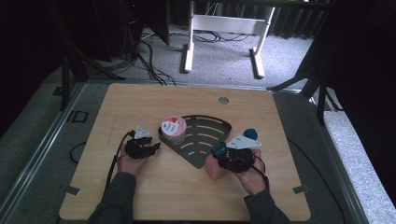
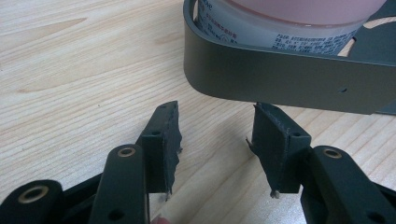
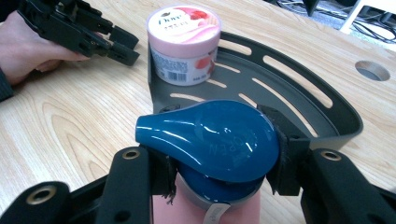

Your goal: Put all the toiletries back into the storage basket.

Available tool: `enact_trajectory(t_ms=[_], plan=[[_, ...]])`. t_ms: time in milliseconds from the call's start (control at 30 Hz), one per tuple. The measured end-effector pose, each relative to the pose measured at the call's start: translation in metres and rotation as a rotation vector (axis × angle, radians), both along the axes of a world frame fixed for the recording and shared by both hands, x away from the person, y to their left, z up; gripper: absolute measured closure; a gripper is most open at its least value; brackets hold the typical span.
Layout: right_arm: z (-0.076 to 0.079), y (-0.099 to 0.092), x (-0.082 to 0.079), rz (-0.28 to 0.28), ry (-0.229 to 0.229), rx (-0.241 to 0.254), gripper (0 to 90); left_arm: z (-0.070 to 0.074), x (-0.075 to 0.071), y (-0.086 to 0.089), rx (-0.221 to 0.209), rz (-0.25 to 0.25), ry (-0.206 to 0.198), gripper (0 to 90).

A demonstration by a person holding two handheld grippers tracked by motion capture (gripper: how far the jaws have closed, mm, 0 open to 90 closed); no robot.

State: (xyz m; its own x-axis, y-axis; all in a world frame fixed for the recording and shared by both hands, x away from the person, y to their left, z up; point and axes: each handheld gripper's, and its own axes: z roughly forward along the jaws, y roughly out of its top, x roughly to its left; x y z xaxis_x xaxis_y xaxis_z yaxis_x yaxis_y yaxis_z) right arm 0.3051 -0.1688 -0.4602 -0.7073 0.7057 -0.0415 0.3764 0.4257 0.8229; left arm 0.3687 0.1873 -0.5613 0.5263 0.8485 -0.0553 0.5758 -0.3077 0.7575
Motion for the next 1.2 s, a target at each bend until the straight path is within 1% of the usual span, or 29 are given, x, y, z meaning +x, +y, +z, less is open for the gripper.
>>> enact_trajectory(t_ms=[367,600,767,867,1200], plan=[[0.005,0.015,0.002,0.022,-0.012,0.004,52.2,0.0,0.0,0.0,-0.001,0.0,0.002,51.4],[0.007,0.023,0.005,0.029,-0.018,0.009,52.2,0.0,0.0,0.0,0.007,-0.004,0.001,51.4],[0.005,0.03,0.01,0.023,-0.025,0.007,52.2,0.0,0.0,-0.001,0.008,-0.005,0.002,51.4],[0.005,0.034,0.012,0.023,-0.027,0.002,52.2,0.0,0.0,-0.002,0.017,-0.01,0.003,51.4],[0.004,0.046,0.022,0.013,-0.028,0.011,52.2,0.0,0.0,-0.002,0.023,-0.015,0.006,51.4]])
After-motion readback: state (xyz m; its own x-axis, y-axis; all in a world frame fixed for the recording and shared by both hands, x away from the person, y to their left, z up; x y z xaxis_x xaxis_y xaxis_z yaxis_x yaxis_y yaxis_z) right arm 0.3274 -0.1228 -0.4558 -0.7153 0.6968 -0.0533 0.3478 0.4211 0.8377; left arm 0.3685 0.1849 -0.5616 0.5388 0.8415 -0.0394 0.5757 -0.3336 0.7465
